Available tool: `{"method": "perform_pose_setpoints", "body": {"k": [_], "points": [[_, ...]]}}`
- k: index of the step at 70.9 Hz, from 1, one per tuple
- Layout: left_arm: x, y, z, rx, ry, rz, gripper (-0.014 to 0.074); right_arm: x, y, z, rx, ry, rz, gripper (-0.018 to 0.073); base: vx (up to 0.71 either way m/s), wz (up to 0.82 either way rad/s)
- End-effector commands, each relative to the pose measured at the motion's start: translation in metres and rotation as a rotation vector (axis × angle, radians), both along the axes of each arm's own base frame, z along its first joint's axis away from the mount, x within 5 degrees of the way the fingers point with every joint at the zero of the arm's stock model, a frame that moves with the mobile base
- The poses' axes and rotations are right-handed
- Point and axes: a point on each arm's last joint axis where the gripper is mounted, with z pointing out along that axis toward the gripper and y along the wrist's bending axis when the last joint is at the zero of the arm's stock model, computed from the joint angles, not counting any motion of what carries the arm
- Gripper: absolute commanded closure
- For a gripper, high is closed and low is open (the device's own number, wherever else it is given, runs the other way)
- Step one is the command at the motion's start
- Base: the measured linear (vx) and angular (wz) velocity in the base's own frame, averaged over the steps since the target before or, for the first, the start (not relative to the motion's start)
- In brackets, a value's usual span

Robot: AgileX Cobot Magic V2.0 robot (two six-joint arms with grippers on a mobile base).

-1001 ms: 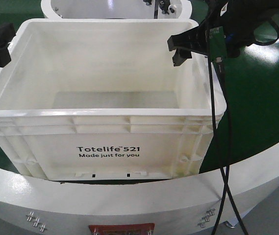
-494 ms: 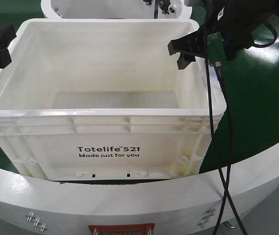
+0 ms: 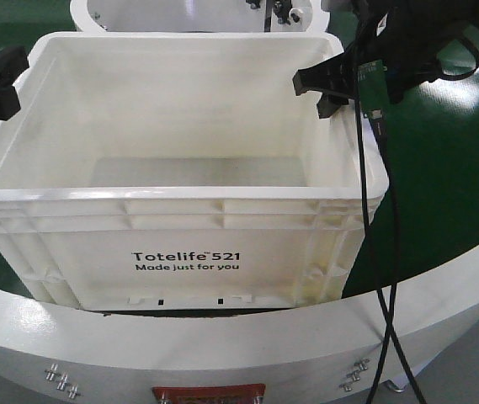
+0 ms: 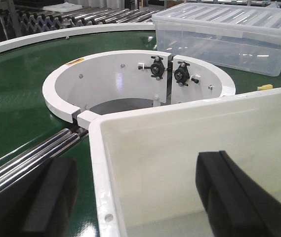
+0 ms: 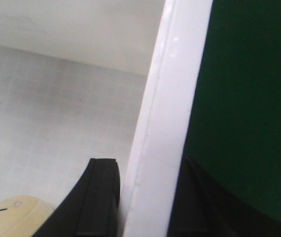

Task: Place moving items into box and shelve
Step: 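Move both grippers down onto the crate's opposite rims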

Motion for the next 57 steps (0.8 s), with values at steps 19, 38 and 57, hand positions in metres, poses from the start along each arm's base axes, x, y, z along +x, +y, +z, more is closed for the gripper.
{"method": "perform_pose_setpoints", "body": {"k": [19, 38, 57], "points": [[-0.002, 0.002, 0.037, -0.023, -0.045, 0.007, 0.0012, -0.006, 0.000, 0.029, 0.046, -0.110, 0.030, 0.0566, 0.00, 0.00], [0.009, 0.010, 0.046, -0.034, 0.044, 0.046, 0.0012, -0.006, 0.000, 0.029, 0.037, -0.114, 0.045, 0.0566, 0.00, 0.00], [0.031, 0.006, 0.054, -0.062, 0.186, 0.046, 0.0012, -0.006, 0.000, 0.029, 0.036, -0.117, 0.048, 0.0566, 0.00, 0.00]]}}
